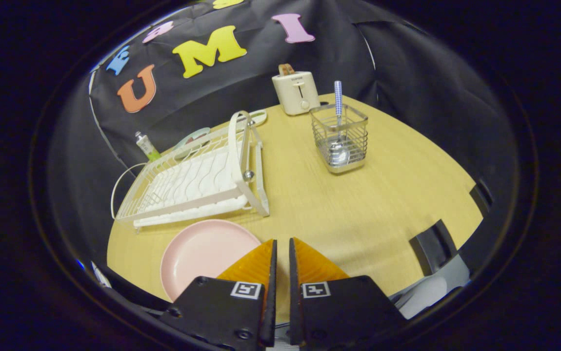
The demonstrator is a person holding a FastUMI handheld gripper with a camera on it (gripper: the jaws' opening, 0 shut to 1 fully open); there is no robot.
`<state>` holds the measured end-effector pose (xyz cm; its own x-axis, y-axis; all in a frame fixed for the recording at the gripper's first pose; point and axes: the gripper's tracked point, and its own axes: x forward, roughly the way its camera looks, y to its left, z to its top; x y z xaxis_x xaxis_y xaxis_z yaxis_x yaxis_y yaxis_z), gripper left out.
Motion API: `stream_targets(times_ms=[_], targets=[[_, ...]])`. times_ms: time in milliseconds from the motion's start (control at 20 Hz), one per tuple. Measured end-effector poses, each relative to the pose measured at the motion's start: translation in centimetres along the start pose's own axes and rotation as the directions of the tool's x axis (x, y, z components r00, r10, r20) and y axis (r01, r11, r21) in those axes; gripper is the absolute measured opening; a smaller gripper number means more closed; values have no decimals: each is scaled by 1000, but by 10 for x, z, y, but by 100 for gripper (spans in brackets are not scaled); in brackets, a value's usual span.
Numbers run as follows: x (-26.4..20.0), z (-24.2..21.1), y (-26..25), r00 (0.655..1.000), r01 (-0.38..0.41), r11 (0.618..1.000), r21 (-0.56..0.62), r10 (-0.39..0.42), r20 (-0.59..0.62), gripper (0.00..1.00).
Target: Take the plate from the dish rack, then take the spoon from the basket and place it into the plate.
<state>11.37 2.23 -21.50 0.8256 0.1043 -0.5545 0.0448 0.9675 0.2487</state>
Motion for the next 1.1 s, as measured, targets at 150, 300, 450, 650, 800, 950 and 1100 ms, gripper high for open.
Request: stream_targets(times_ms=[150, 300, 450, 650, 800, 950, 1100], targets=[[-7, 31, -20, 990, 39, 999, -25, -36, 138, 44], [-11, 49, -33, 974, 106, 988, -114, -80, 210, 76], [-8, 71, -49, 949, 149, 979, -138, -102, 299, 99], [4, 100, -62, 939, 129, 980, -149, -72, 336, 99], [16, 130, -65, 924, 94, 981, -172, -21, 382, 99], [34, 169, -91, 889, 207, 957, -203, -97, 448, 99], [56, 198, -102, 876, 256, 949, -182, -149, 458, 100]])
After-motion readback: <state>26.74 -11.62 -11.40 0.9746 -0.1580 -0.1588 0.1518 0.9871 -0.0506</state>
